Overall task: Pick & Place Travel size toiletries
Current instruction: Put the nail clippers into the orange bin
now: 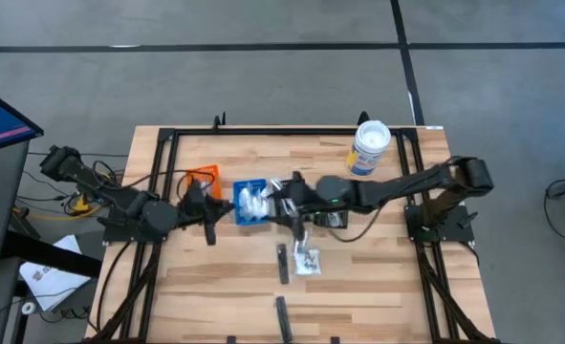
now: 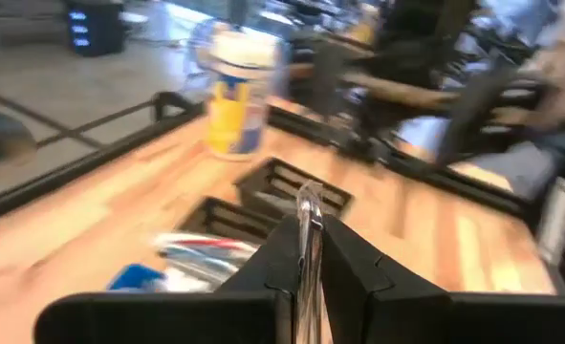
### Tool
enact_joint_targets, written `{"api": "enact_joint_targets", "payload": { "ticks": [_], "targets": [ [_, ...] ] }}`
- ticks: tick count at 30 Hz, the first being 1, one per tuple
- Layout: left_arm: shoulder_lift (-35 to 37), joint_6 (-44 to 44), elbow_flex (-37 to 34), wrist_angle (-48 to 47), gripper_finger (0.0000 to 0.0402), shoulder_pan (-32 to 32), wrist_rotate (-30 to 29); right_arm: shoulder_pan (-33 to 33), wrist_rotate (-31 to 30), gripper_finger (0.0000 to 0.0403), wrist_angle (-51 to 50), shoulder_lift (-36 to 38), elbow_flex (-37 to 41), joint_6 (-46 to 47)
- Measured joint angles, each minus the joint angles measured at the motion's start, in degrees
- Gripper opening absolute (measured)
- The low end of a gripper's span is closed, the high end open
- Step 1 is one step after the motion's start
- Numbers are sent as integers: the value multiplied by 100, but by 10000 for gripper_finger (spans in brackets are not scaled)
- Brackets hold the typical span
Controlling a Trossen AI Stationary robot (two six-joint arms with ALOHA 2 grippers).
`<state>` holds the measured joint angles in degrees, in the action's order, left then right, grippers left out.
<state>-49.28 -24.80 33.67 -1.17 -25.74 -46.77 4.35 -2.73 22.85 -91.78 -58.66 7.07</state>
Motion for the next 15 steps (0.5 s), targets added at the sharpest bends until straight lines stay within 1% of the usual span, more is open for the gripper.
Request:
{"api": "enact_joint_targets", "payload": {
  "ticks": [3, 5, 6, 9, 11, 12, 15],
  "targets": [
    [315, -328, -297, -35, 17, 589, 60, -235, 50, 295, 143, 572, 372, 28],
    [501, -725, -465, -59, 17, 1084, 311, -424, 181, 295, 55, 891, 512, -13],
    [615, -1004, -527, -182, 17, 1393, 584, -506, 279, 295, 56, 1035, 546, -71],
    [792, -1687, -569, -499, 17, 2366, 1672, -660, 581, 295, -140, 1465, 560, -318],
    [813, -2067, -570, -854, 23, 3028, 2318, -701, 620, 295, -286, 1708, 554, -481],
    [796, -2214, -570, -1021, 25, 3378, 2596, -723, 617, 295, -465, 1837, 554, -573],
    [683, -2504, -570, -1628, 20, 4380, 3108, -711, 584, 295, -965, 2132, 558, -745]
  ]
}}
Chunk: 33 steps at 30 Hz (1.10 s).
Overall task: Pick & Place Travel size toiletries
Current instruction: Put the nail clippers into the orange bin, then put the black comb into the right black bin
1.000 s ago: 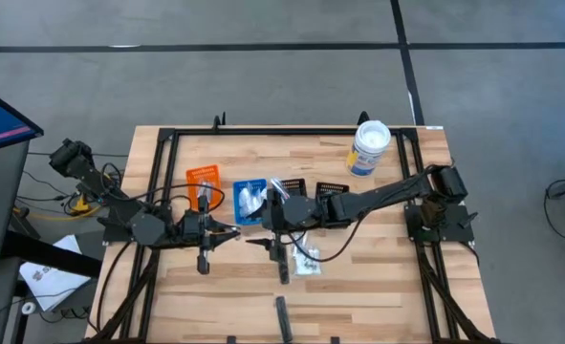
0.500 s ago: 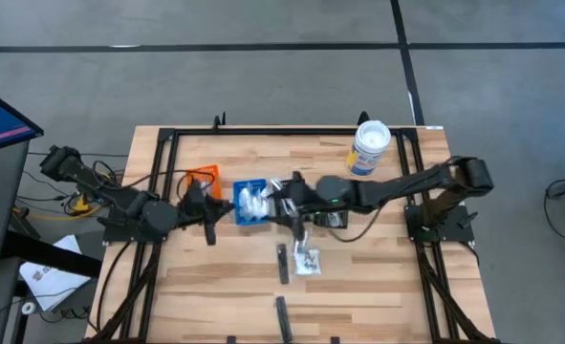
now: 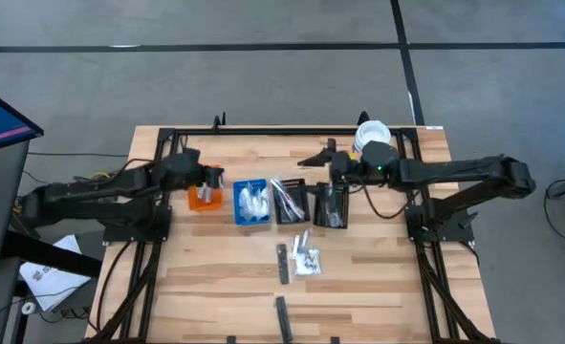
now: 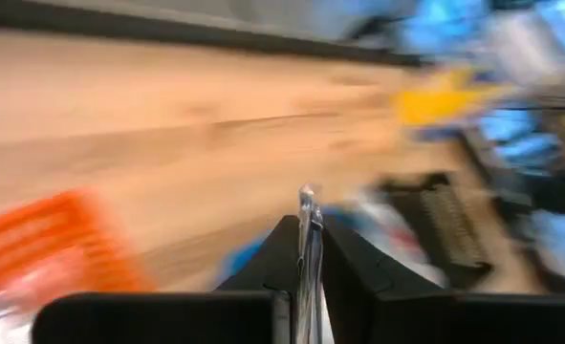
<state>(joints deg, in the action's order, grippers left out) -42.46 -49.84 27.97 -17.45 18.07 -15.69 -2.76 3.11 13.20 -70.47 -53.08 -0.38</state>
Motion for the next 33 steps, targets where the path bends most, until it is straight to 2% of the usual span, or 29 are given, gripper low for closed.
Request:
{"api": "enact_joint_targets", "payload": {
  "ticks": [3, 6, 11, 15, 21, 33],
  "targets": [
    [-235, -39, -2, -561, 16, 706, 311, 146, 14, 295, -237, 96, 0, -20],
    [-518, -145, -2, -752, 16, 1017, 454, 284, 41, 295, -278, 86, 2, -66],
    [-1008, -282, 0, -918, 16, 1043, 490, 292, 8, 295, -97, 89, 2, -265],
    [-1415, -326, 0, -1405, 16, 1053, 426, 240, 22, 295, -62, 89, 2, -287],
    [-1873, -313, 0, -1353, 18, 1053, 375, 227, 10, 295, -73, 89, 2, -282],
    [-2070, -140, 0, -1231, 95, 1053, 218, 411, 10, 295, -80, 89, 2, -261]
  ]
}}
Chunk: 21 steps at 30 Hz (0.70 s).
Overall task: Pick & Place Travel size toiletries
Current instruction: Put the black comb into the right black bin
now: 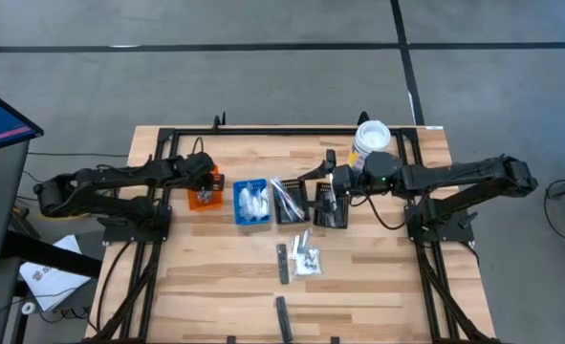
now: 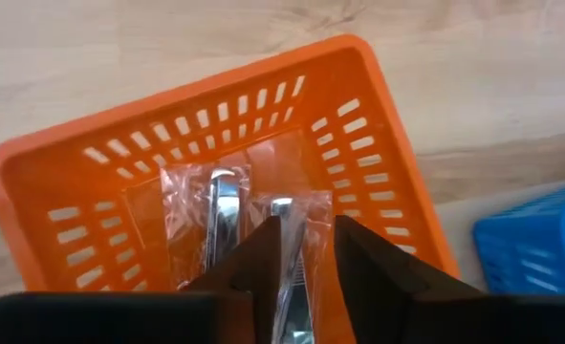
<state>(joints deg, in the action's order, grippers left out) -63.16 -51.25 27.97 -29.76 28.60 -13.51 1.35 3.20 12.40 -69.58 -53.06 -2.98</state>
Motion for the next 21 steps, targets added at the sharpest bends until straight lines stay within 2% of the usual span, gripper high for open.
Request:
{"api": "enact_joint_targets", "payload": {
  "ticks": [5, 12, 21],
  "targets": [
    [308, 504, 54, 30, 117, 0, -14, 58, 0, 295, -14, 0, 0, -2],
    [1425, 893, 110, 35, 137, -101, 163, 77, 0, 295, -85, 0, 0, -2],
    [2519, 932, 111, 318, 142, -749, 258, 350, -2, 295, -169, 0, 0, -35]
  ]
}}
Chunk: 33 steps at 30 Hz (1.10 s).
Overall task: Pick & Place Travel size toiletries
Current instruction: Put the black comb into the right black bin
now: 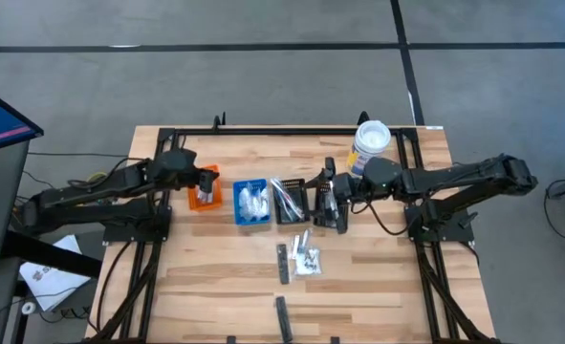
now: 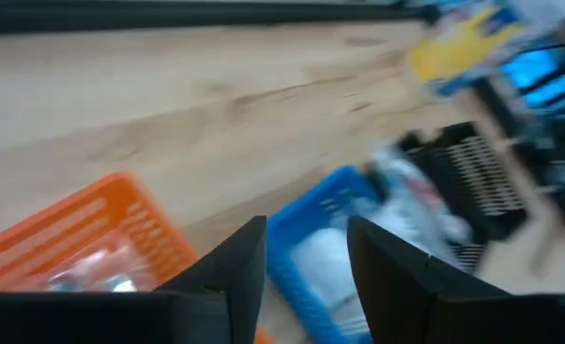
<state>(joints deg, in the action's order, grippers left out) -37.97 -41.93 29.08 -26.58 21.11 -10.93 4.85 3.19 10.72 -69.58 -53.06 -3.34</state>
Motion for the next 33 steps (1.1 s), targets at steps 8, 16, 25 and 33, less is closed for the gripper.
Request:
{"api": "enact_joint_targets", "payload": {
  "ticks": [8, 16, 25, 33],
  "targets": [
    [140, 276, 0, 915, 140, -701, -11, 499, 1, 295, 156, 0, 0, -28],
    [-244, 464, 2, 1614, 140, -1609, -11, 940, 1, 295, 164, 0, 0, -174],
    [-895, 639, 0, 2562, 140, -2597, -12, 1443, 1, 295, 74, -2, 0, -273],
    [-1544, 1020, 0, 3733, 140, -3456, -18, 2073, 1, 295, -27, -56, -2, -419]
  ]
}}
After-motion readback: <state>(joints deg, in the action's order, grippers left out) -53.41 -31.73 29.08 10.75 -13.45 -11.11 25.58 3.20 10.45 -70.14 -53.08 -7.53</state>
